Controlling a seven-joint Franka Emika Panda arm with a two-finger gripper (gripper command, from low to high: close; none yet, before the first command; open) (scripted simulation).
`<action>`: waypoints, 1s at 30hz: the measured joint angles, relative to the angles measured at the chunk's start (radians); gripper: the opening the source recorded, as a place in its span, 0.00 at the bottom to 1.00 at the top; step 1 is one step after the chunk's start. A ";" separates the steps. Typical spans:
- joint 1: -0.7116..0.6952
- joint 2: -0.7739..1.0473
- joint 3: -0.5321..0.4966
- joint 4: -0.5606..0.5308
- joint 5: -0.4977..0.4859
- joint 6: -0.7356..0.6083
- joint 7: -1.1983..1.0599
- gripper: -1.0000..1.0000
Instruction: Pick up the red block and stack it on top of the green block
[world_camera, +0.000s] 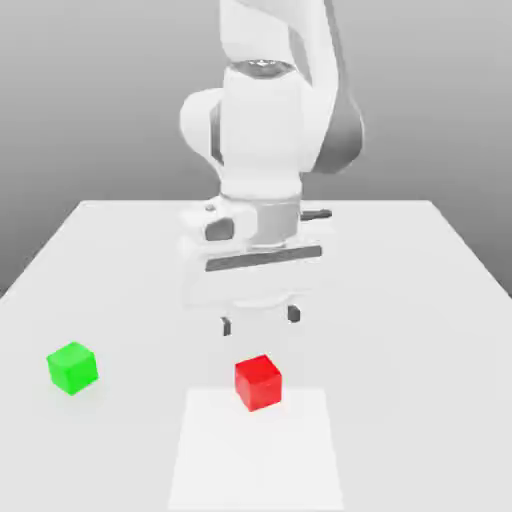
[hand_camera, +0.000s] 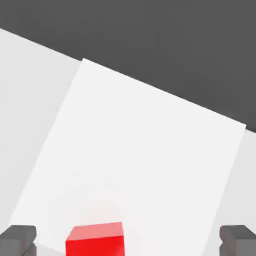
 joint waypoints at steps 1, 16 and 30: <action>0.002 0.049 0.000 -0.004 0.009 0.039 -0.014 0.50; -0.063 0.260 0.078 0.012 0.058 0.219 -0.056 0.00; -0.204 -0.018 -0.080 0.047 0.015 -0.091 -0.115 0.00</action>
